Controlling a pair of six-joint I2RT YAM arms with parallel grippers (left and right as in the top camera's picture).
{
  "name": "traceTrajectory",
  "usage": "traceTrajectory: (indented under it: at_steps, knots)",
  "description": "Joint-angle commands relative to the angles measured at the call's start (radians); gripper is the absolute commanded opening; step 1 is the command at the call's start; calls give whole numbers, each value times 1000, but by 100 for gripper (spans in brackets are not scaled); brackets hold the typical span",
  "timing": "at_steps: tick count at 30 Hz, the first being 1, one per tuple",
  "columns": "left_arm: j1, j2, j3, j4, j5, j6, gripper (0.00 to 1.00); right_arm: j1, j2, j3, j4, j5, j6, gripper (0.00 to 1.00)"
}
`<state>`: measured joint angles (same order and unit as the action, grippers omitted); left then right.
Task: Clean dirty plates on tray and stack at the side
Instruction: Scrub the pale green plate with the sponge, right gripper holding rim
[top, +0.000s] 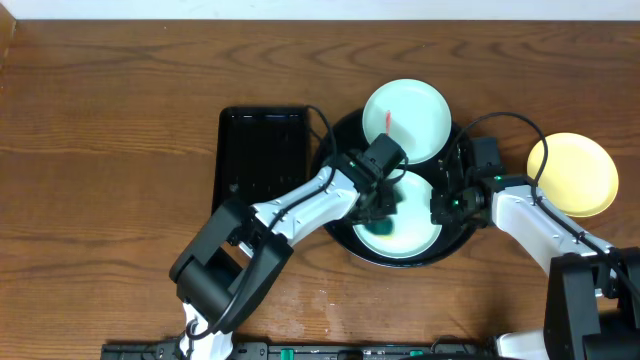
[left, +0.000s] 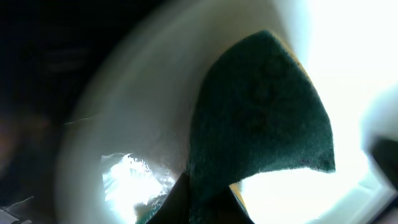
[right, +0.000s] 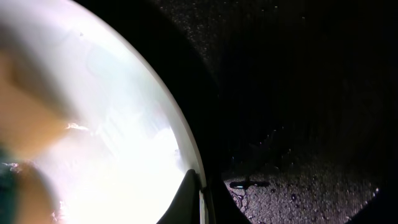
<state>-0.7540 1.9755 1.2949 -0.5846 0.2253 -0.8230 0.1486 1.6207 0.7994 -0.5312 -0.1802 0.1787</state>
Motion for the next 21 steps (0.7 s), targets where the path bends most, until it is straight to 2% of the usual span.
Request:
traceTrajectory:
  at_steps: [1,5,9,16,21]
  knots:
    - [51,68,-16,-168,-385,-15,7,17,36,-10,-2,18,8,1]
    - [50,68,27,-233,-510,34,7,17,36,-10,-5,18,8,1]
    - [48,71,26,-187,-443,44,8,17,36,-10,-7,18,8,1]
    - [43,71,-2,51,141,44,8,17,36,-10,-8,18,8,1]
    - [6,71,-2,139,264,44,8,17,36,-10,-8,18,8,1]
